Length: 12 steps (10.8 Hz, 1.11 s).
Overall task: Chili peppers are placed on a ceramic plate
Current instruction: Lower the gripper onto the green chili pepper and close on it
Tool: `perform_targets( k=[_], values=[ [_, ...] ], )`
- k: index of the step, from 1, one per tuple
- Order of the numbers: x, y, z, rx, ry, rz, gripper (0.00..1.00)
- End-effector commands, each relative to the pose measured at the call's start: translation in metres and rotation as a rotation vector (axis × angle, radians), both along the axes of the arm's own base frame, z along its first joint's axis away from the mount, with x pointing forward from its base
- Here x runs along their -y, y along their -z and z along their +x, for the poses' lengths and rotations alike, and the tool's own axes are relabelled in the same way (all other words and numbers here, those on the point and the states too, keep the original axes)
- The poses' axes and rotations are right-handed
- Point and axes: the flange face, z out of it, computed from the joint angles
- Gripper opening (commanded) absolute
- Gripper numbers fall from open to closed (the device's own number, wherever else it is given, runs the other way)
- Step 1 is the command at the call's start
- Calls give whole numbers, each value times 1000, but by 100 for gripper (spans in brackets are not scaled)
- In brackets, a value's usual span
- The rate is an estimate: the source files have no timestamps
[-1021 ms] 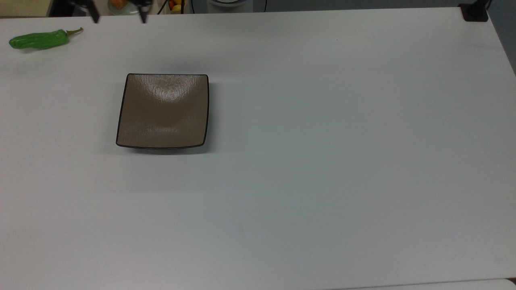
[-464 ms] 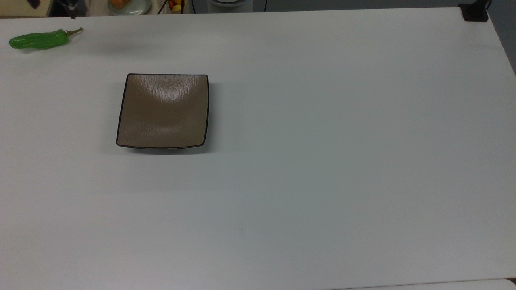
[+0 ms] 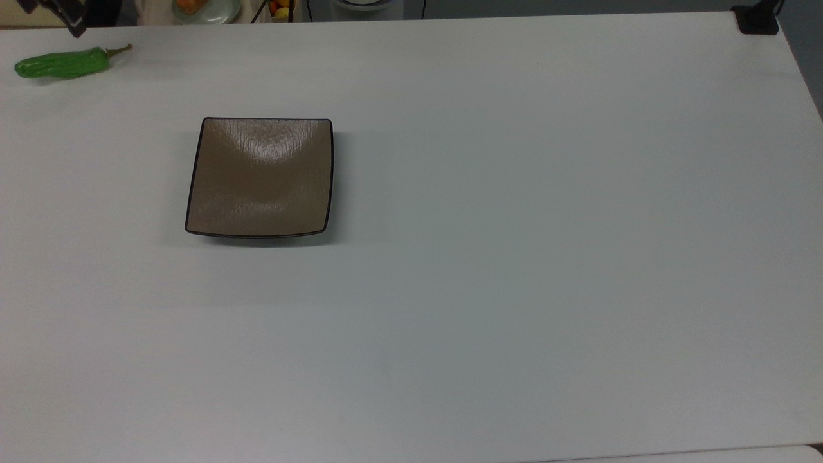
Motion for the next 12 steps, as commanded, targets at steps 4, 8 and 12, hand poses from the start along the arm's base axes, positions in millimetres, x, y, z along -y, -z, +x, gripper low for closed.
perform_targets(
  k=[4,8,12],
  values=[
    [37,74,-48,64,79,-98,100],
    [49,121,-45,48,103,-119,100],
    [49,152,-44,42,114,-118,100]
  ],
)
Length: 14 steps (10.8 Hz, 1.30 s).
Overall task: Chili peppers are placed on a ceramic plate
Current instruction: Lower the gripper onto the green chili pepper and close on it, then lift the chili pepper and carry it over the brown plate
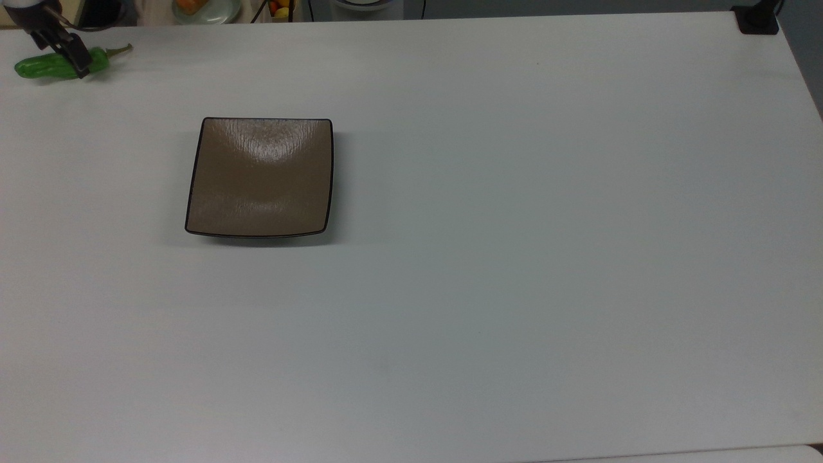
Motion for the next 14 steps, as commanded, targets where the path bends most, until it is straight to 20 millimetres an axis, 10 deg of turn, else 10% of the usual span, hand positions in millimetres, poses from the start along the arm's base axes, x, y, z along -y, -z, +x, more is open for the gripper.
perform_targets(
  k=[1,3,6,9,14],
  values=[
    [-6,13,1,11,10,3,100],
    [-8,13,4,10,4,8,87],
    [-12,11,7,7,-11,13,38],
    [-36,-8,36,6,-62,45,33],
    [-114,-117,128,-14,-220,144,33]
  ],
)
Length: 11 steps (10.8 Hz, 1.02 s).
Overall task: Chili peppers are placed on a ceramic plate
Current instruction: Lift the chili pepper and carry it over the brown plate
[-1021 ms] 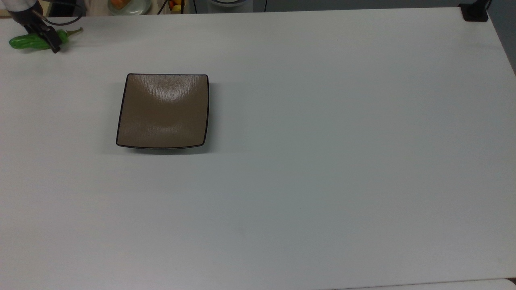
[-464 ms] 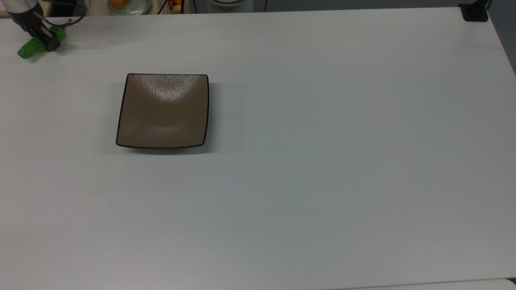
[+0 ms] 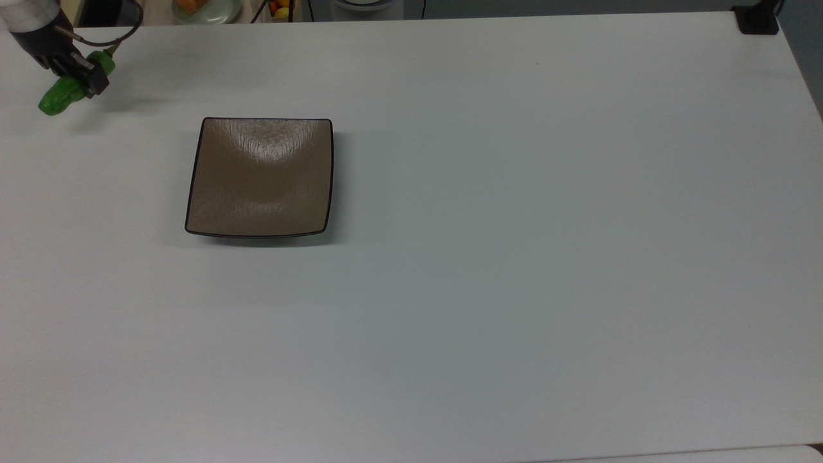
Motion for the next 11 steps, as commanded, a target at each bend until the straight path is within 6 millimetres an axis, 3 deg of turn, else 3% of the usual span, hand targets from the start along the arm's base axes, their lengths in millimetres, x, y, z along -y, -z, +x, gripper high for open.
perform_targets(
  k=[1,2,5,8,11],
  values=[
    [-56,-71,47,-16,-105,47,33],
    [-81,-85,63,-14,-149,59,33],
    [-156,-102,98,2,-269,126,33],
    [-234,-98,120,2,-397,166,34],
    [-283,-82,126,-27,-435,167,34]
  ],
)
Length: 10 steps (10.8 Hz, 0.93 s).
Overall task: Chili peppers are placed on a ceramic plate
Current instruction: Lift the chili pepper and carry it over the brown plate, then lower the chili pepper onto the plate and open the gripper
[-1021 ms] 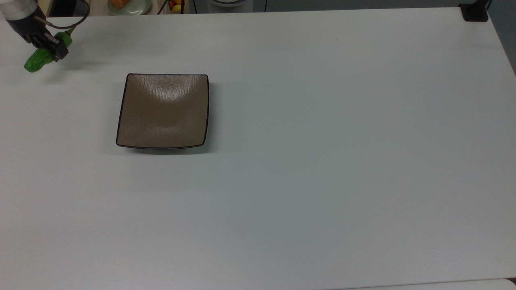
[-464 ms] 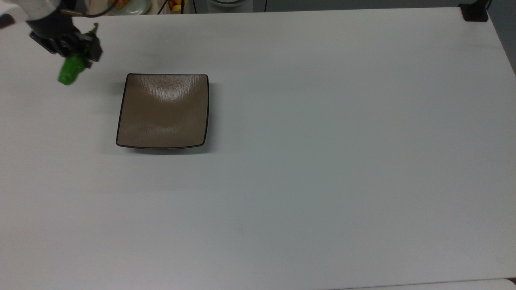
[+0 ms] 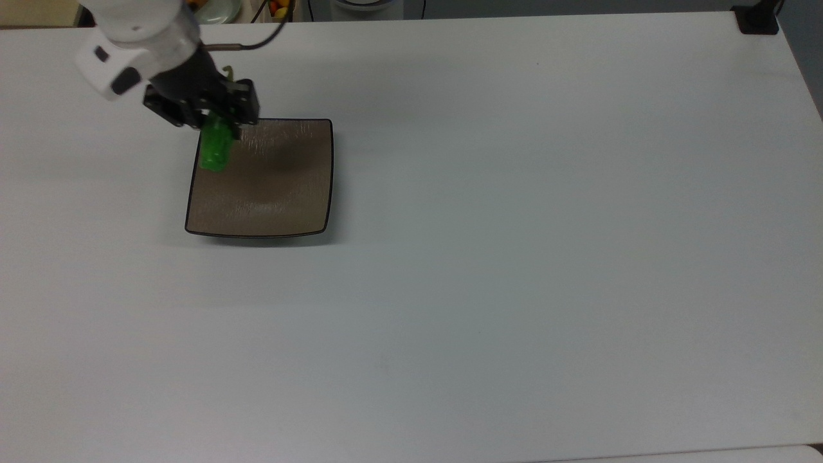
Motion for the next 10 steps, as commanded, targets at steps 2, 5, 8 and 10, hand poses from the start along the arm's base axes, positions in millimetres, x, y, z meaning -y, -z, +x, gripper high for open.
perform_targets(
  k=[2,5,8,10],
  values=[
    [-38,30,0,-33,3,-7,34],
    [-36,64,-6,-15,-2,-56,36],
    [-35,88,-8,37,7,-79,36],
    [-35,94,-7,54,8,-82,36]
  ],
)
